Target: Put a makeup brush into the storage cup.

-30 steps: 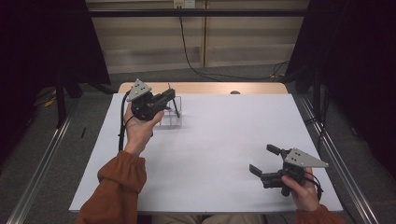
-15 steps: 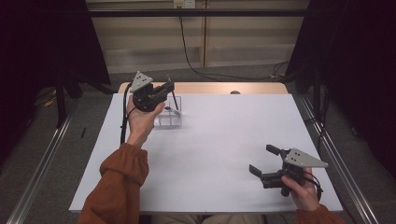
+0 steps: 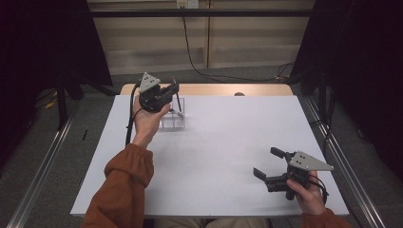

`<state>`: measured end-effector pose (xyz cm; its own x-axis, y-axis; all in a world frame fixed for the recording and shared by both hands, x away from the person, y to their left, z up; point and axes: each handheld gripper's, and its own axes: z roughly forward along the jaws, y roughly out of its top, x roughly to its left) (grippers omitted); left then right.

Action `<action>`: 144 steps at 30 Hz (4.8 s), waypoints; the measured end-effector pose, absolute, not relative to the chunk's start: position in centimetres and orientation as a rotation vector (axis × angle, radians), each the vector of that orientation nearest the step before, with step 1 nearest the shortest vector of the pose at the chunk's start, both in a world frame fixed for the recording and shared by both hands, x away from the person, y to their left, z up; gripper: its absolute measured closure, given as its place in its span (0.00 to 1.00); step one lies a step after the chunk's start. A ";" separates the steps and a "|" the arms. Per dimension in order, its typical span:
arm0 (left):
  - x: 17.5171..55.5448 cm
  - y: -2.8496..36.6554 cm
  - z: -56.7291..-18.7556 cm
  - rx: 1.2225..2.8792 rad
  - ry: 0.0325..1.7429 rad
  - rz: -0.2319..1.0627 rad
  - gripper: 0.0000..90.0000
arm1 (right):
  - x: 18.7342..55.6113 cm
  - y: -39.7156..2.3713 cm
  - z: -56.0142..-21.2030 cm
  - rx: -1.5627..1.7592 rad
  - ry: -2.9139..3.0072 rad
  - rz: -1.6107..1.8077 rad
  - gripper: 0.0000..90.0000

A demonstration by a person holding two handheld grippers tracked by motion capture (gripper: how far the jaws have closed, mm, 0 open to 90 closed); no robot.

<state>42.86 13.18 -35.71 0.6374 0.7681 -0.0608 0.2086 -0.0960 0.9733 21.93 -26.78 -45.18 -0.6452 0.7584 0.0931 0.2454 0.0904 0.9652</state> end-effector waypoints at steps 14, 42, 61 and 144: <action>43.4 12.3 -36.9 1.686 0.824 0.563 0.95 | 21.9 -26.9 -45.1 0.982 1.932 1.584 0.00; 43.5 11.9 -39.2 1.752 0.854 0.519 0.95 | 21.9 -26.8 -45.2 0.979 1.937 1.580 0.00; 44.2 12.0 -40.1 1.751 0.899 0.475 0.93 | 21.9 -26.8 -45.1 0.978 1.933 1.579 0.00; 34.2 21.9 -38.7 1.646 0.835 0.566 0.03 | 20.9 -28.5 -45.0 1.032 1.858 1.505 0.00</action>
